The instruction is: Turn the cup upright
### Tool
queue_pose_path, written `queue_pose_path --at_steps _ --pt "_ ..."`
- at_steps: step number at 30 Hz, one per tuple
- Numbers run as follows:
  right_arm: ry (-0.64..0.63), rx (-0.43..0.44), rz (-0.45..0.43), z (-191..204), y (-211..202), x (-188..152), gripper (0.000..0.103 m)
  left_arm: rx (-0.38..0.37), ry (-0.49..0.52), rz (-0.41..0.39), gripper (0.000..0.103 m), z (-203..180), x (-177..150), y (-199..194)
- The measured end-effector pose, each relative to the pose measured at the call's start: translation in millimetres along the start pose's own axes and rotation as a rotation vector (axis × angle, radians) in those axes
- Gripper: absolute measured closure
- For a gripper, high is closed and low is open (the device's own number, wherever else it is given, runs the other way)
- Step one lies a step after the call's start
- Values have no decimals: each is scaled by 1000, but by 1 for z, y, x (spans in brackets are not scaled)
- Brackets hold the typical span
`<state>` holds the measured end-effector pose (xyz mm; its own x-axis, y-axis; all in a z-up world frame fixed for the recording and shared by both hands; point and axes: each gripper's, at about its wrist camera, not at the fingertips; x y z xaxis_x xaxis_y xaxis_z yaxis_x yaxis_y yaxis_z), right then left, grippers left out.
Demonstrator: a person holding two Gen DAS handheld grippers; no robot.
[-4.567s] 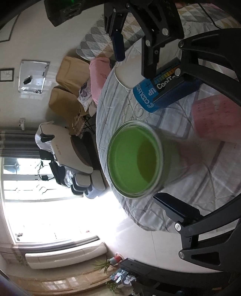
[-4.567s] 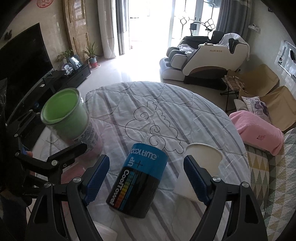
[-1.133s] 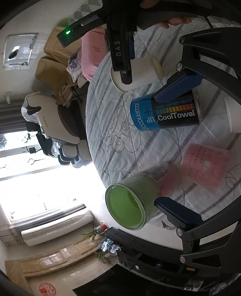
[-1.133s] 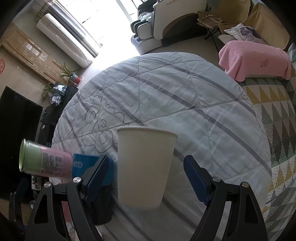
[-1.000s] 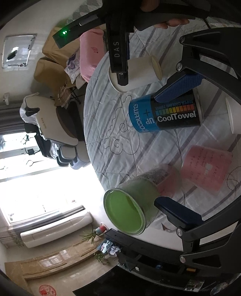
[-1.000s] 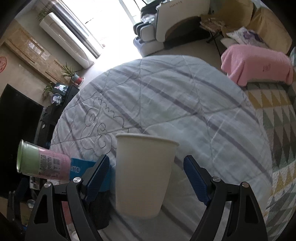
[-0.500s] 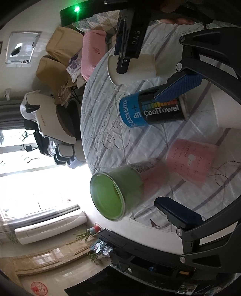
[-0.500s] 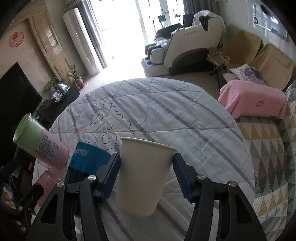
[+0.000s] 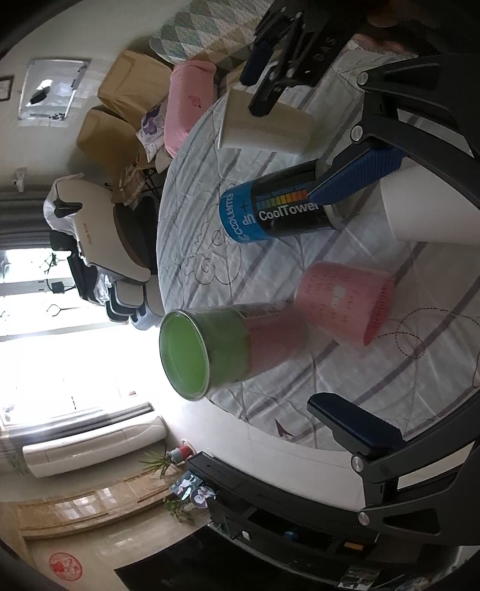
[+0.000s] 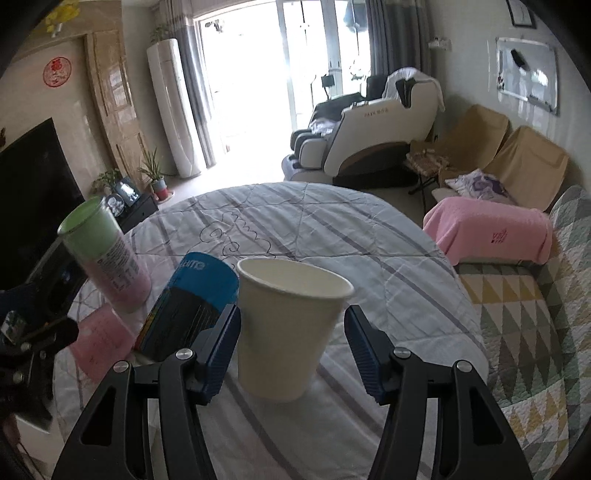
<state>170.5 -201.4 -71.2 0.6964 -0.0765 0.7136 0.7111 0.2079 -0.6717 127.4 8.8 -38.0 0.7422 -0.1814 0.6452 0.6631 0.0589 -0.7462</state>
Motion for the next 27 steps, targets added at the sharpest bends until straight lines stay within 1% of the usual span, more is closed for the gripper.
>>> queue_pose_path --at_steps 7,9,13,14,15,16,17,18,20,21,22,25,27 --pt "-28 -17 -68 6 -22 -20 43 1 -6 -2 0 2 -8 -7" --pt "-31 -22 -68 6 -25 -25 43 2 -9 -3 0 3 -11 -9" --pt "-12 3 -56 2 -28 -29 43 6 -12 -6 0 4 -15 -15" --pt "3 15 -42 0 -28 -27 42 7 -11 -8 0 4 -16 -16" --pt "54 51 -7 -7 -26 -22 33 8 -9 -10 0 4 -15 -16" --pt "102 86 16 -13 -23 -18 27 12 -9 -12 0 4 -15 -17" --pt "196 152 56 -27 -18 -11 21 12 -8 -14 0 5 -14 -18" --pt "279 188 92 -38 -10 -4 21 12 -8 -16 0 6 -14 -18" --pt "376 196 162 -51 7 8 21 10 -12 -19 0 7 -13 -17" --pt "400 194 185 -55 15 13 21 9 -14 -23 0 8 -11 -16" --pt "412 182 221 -56 25 17 21 9 -17 -23 0 8 -10 -15" --pt "427 200 298 -54 54 27 21 14 -22 -22 0 11 -3 -6" --pt "432 215 321 -53 68 27 21 14 -24 -20 0 12 0 1"
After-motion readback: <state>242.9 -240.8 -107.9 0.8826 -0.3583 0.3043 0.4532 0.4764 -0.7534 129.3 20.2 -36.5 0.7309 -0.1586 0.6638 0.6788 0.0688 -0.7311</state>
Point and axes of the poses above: each gripper's, at about its wrist camera, not at the fingertips, and y roughly the way its jaws point, z to its left, x to its top, and after that the axes turned 8 degrees about y, right-handed
